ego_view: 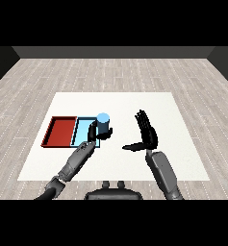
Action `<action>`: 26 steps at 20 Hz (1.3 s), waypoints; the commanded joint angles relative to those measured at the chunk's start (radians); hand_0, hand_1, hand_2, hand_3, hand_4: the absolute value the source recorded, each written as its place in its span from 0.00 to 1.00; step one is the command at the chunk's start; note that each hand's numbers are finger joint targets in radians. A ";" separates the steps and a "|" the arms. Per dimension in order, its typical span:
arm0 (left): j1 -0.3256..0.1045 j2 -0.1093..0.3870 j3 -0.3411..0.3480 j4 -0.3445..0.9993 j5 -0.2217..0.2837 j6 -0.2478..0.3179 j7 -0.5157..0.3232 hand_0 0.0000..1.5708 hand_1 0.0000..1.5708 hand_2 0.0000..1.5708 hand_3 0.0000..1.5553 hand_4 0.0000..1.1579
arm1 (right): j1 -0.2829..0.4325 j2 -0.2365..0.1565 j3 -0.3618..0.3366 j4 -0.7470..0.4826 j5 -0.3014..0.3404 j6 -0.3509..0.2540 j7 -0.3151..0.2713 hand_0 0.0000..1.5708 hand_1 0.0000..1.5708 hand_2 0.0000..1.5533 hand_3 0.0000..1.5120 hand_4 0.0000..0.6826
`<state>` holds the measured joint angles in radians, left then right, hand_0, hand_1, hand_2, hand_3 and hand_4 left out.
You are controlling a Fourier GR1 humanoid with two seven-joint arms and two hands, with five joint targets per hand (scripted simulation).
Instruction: Pick the blue can and put it in the blue box
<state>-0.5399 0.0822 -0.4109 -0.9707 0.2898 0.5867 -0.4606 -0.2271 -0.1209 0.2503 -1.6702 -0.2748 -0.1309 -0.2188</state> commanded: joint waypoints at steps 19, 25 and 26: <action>-0.280 0.123 0.161 0.770 -0.120 -0.096 0.186 1.00 1.00 1.00 0.94 0.89 | 0.061 -0.016 -0.184 0.099 -0.101 0.093 -0.097 0.00 0.00 0.00 0.00 0.00; -0.298 0.070 0.229 0.892 -0.087 -0.078 0.177 0.78 0.78 0.75 0.73 0.79 | 0.037 -0.040 -0.223 0.114 -0.107 0.082 -0.056 0.00 0.00 0.00 0.00 0.00; -0.287 0.085 0.256 0.882 -0.062 -0.082 0.185 0.73 0.73 0.72 0.68 0.77 | 0.028 -0.062 -0.261 0.155 -0.135 0.124 -0.081 0.00 0.00 0.00 0.00 0.00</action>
<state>-0.8195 0.1740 -0.1993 -0.1439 0.2034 0.5012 -0.2833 -0.1850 -0.1535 0.0384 -1.5611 -0.3820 -0.0462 -0.2885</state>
